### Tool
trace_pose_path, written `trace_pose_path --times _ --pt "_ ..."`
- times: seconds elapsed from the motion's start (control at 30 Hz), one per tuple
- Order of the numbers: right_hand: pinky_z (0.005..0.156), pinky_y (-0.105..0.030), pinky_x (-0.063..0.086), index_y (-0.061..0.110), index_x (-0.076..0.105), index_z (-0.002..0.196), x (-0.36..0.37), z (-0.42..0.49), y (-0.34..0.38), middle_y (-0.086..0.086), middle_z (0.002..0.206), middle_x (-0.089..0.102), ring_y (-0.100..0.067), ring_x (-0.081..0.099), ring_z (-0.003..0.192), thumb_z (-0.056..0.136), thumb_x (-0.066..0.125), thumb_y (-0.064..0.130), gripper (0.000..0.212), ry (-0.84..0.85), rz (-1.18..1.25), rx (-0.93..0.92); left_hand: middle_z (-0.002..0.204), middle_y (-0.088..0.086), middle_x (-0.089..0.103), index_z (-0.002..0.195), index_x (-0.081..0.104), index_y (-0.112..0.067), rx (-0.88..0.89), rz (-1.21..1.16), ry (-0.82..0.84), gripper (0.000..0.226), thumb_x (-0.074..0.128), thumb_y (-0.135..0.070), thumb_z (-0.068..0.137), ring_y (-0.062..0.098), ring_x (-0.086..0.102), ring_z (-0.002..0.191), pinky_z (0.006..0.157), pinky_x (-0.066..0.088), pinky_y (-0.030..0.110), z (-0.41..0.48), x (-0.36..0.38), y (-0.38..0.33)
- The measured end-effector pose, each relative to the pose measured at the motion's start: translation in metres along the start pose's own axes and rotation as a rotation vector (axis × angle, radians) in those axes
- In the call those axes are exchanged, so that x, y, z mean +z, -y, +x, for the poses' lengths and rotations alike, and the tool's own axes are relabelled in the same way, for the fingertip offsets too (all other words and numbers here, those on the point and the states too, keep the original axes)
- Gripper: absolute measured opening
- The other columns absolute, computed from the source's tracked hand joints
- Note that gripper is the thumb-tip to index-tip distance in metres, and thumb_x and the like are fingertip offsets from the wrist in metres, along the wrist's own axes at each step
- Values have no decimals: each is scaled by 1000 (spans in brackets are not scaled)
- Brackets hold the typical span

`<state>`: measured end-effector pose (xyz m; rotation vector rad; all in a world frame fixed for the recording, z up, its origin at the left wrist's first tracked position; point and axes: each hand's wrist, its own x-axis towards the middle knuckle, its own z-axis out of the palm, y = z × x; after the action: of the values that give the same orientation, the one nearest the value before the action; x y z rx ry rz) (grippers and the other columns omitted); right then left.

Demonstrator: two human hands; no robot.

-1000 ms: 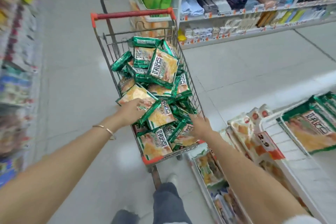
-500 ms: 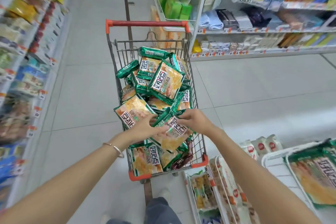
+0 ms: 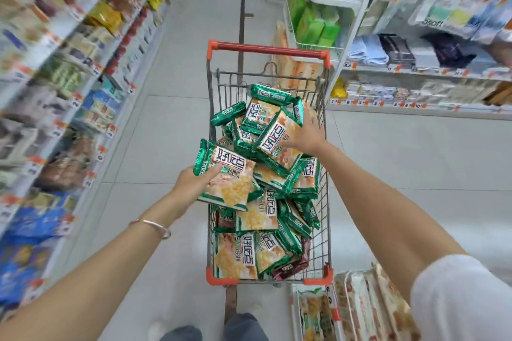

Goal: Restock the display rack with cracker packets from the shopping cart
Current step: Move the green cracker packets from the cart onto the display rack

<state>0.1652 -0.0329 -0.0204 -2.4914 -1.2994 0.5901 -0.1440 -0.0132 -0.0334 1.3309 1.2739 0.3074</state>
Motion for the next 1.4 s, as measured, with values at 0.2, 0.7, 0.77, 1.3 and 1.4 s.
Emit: trace_pose_path --times 0.2,0.7,0.77,1.3,1.4 --pt "75 -39 48 0 58 118 2 -5 -15 -15 103 61 -26 56 90 49 82 69 100 -46 46 18 108 0 66 125 59 -9 -40 -15 -61 55 59 -53 93 28 60 109 89 39 36 -3 -8 3" --pt "88 -42 53 11 61 109 18 -119 -22 -6 93 73 -24 67 90 82 67 44 43 575 1243 291 153 19 44 155 28 -15 24 -27 165 130 49 -100 58 37 64 116 94 56 48 7 46 -49" --pt "91 -45 52 13 61 111 25 -132 -19 -8 98 72 -26 66 97 83 65 50 47 581 1297 302 144 27 51 144 42 -4 43 31 259 143 33 -107 46 42 63 118 100 53 50 8 51 -55" --pt "104 -43 45 16 67 105 -33 -358 -85 0 98 73 -18 66 89 93 64 37 24 -268 1449 511 139 8 52 123 60 -15 326 576 1031 69 63 -69 80 26 47 126 107 36 43 -105 199 -119" --pt "98 -43 50 13 70 102 -49 -418 -116 -3 91 75 -19 69 83 94 64 31 21 -440 1479 578 100 5 65 108 60 -9 493 549 1099 32 61 -39 95 17 59 87 75 42 26 -153 252 -124"
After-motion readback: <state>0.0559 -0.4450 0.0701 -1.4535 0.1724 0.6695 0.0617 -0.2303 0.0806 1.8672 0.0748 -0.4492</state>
